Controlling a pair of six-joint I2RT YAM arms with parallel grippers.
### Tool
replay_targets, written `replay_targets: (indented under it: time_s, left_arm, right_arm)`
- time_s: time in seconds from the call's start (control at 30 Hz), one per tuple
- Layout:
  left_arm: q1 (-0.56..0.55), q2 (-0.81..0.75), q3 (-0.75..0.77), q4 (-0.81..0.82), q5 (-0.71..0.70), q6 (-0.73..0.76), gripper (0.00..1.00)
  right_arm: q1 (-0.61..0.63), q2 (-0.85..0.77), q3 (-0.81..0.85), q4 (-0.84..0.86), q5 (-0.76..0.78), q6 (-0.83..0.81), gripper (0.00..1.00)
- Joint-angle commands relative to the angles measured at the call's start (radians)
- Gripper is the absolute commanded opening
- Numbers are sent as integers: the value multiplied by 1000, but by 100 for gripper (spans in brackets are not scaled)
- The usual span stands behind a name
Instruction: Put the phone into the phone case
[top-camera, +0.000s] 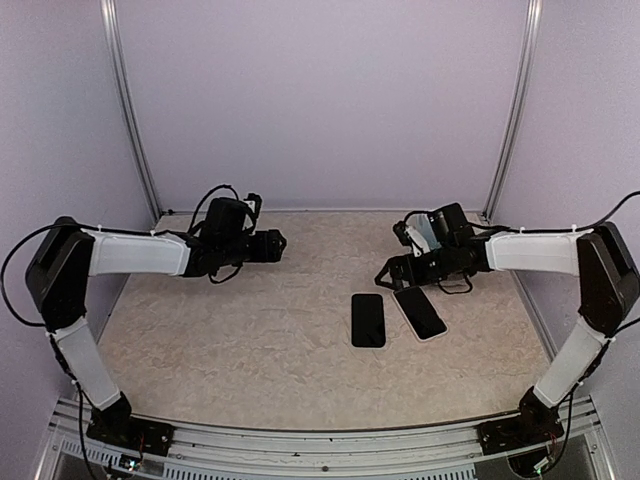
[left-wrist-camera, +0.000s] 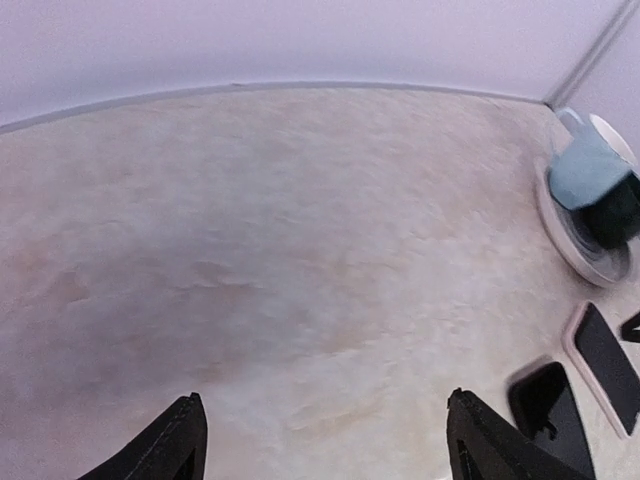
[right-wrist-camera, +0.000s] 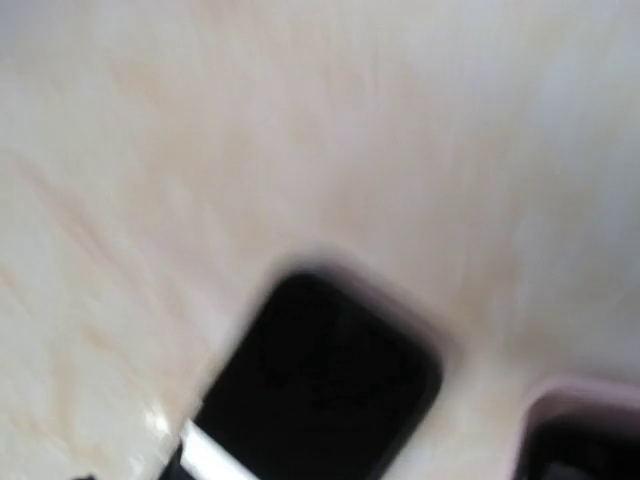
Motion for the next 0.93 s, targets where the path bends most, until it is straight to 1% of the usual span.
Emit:
replay_targets:
  time_s: [0.0,0.07,0.13,0.27,0.33,0.37,0.43,0.5,0.6,0.7,0.9]
  left_arm:
    - [52,-187,-149,91,-325,6,85]
    - [57,-272,-214,121,-460,9,91]
    - [60,-355,-279,151,-628,5,98]
    - [69,-464,-415,213,-894,9,99]
    - [80,-499,-472,213,-988,-25,99]
    - [87,-521,-496,196,-1022,-54,99]
    - [102,-551,-539,145,-1073,-128,99]
    - [119,-587,-581,98,-1115,-207,99]
    - [139,-644,-654,91,-1150,-244,99]
    - [154,-688,-702,77,-1156,-275,99]
    - [159,-731,-729,67,-1164,-292,99]
  right_arm:
    - [-62,-200,-84,137,118,-13,99]
    - [-110,-273,-152,185,195,10,99]
    - [-148,-356,-245,249,293,20,99]
    - [-182,-514,-420,349,546,44,99]
    - [-183,-569,-481,366,713,84,99]
    - [-185,-590,-504,372,774,99,99]
    - [-185,-627,-547,378,862,125,99]
    - [-185,-649,-579,388,896,131,99]
    - [-186,-667,-632,431,940,144,99]
    - [-186,-660,-654,464,945,138,99]
    - [-186,-648,-644,454,937,144,99]
